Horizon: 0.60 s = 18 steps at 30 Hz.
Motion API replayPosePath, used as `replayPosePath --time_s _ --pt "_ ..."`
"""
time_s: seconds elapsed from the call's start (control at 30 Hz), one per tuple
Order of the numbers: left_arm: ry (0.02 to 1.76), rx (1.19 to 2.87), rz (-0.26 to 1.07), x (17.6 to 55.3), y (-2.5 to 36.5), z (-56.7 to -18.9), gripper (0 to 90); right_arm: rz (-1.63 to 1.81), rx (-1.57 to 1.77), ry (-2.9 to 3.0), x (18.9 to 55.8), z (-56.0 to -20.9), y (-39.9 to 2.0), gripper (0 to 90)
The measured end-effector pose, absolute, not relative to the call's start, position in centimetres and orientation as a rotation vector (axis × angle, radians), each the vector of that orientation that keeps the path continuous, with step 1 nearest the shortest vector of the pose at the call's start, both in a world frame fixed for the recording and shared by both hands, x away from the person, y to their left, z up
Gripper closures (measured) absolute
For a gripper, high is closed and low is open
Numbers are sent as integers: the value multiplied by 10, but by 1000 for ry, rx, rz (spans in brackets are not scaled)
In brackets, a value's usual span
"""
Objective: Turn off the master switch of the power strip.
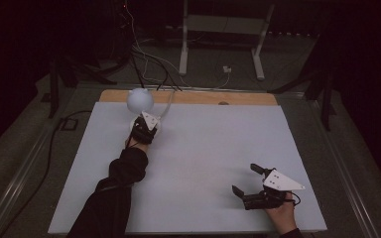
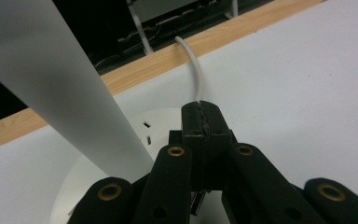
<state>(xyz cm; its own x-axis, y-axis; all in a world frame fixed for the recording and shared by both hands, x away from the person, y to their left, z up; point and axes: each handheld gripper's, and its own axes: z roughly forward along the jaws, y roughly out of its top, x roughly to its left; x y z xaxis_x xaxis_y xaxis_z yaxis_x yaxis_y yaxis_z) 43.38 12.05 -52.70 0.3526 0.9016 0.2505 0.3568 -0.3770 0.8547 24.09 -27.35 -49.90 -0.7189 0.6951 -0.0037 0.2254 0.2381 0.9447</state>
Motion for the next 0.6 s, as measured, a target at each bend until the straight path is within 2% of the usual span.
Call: replayPosePath --time_s 0.33,0.6 --pt "1062 1928 995 435 118 -532 900 1478 838 2093 241 -499 -273 0" --pt "1050 1966 1072 436 114 -533 900 1478 839 2094 241 -499 -273 0"
